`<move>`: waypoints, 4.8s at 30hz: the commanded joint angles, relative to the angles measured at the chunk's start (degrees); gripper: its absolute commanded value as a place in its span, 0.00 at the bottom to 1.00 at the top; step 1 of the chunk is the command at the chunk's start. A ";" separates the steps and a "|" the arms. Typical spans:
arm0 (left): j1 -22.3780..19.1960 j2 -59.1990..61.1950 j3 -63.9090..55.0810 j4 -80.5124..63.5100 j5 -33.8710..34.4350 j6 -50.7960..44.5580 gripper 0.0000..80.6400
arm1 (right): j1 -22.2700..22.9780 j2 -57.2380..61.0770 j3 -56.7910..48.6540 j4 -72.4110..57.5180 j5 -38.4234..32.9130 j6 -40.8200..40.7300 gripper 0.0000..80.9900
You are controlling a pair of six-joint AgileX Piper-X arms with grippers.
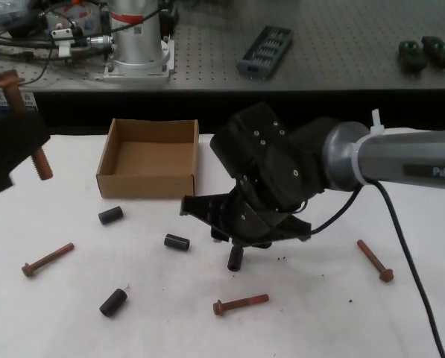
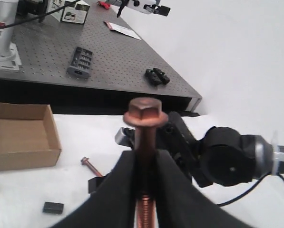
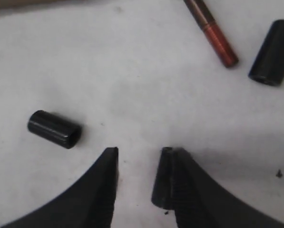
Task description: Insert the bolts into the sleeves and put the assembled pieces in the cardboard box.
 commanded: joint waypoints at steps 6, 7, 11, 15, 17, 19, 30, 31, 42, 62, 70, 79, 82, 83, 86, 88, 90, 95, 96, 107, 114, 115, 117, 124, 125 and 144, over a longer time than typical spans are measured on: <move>0.01 -4.22 -0.32 0.08 4.41 -5.18 0.01 | -0.29 1.14 -0.78 1.70 2.17 0.53 0.35; 0.01 -4.22 -0.32 0.08 4.41 -5.18 0.01 | -0.29 1.51 -0.78 1.55 2.17 0.53 0.35; 0.01 -4.20 -0.32 2.38 3.03 -6.35 0.01 | 0.02 2.65 -0.78 0.13 2.17 0.53 0.35; 0.16 -4.20 -0.32 3.17 0.79 -7.28 0.01 | 0.12 3.93 -0.78 0.27 2.17 1.47 0.35; 0.16 -4.20 -0.32 3.00 0.81 -7.28 0.01 | 0.12 4.35 -0.78 0.30 2.01 1.67 0.35; 0.16 -4.20 -0.32 3.01 0.81 -7.02 0.01 | 0.12 4.38 -0.78 0.53 2.06 1.63 0.35; 0.16 -4.20 -0.32 3.01 -0.48 -6.18 0.01 | 0.12 4.38 -0.78 6.13 0.82 -2.76 0.03; 0.16 -4.20 -0.32 3.01 -1.43 -6.18 0.01 | 0.12 4.18 -0.78 6.80 0.82 -3.74 0.01; 0.16 4.60 14.68 -29.22 -0.28 -12.08 0.01 | 0.12 -11.63 7.76 7.54 11.45 -33.80 0.05; 0.86 43.61 14.13 -75.82 24.37 -21.68 0.01 | -11.56 -38.61 56.92 -68.29 -44.61 -39.29 0.05; 0.86 44.87 9.47 -76.62 30.03 -23.07 0.01 | -11.92 -26.94 51.57 -73.81 -51.53 -39.33 0.05; 1.02 45.12 8.02 -76.11 33.06 -23.07 0.01 | -11.92 -20.00 42.43 -73.95 -59.27 -39.33 0.05; 1.14 45.12 8.02 -75.68 33.06 -23.07 0.01 | -11.92 -20.00 41.46 -75.22 -63.00 -39.33 0.05; 1.28 45.12 8.02 -75.13 33.06 -23.07 0.01 | -11.92 -20.00 41.39 -75.44 -64.28 -39.33 0.05; 1.67 45.37 8.02 -73.21 34.43 -22.62 0.01 | -11.92 -20.00 41.42 -76.13 -67.00 -39.33 0.05; 1.83 46.24 7.75 -73.23 37.22 -22.62 0.01 | -11.92 -20.00 41.42 -76.13 -69.40 -39.21 0.05; 1.81 47.58 7.13 -73.36 40.24 -22.62 0.01 | -11.92 -20.00 41.42 -77.20 -70.36 -37.21 0.05; 1.81 51.18 4.67 -74.20 43.59 -22.62 0.01 | -11.92 -20.00 41.42 -81.79 -71.26 -34.95 0.05; 1.81 51.73 4.17 -74.47 44.04 -22.62 0.01 | -11.92 -20.00 41.42 -83.28 -71.26 -34.31 0.05; 1.69 53.33 2.26 -77.89 45.81 -22.62 0.01 | -12.87 -19.85 41.42 -86.45 -69.16 -32.43 0.05; 1.14 53.33 2.40 -78.85 45.89 -22.39 0.01 | -12.86 -19.79 40.49 -86.45 -67.05 -30.95 0.05; 0.92 53.33 2.40 -78.85 45.92 -21.28 0.01 | -12.86 -19.79 40.28 -86.45 -67.05 -30.72 0.05; 0.41 53.33 2.40 -78.85 45.75 -19.36 0.01 | -12.86 -19.64 39.84 -86.45 -67.05 -30.72 0.05; -0.86 53.33 2.40 -78.85 42.82 -15.10 0.01 | -12.51 -19.36 39.70 -86.75 -67.60 -29.04 0.05; -0.86 53.33 2.40 -78.85 42.48 -14.85 0.01 | -12.48 -19.36 39.70 -86.89 -67.97 -29.05 0.05; -0.86 53.33 2.40 -76.22 41.79 -12.34 0.01 | -12.50 -19.36 39.51 -92.80 -68.14 -24.32 0.05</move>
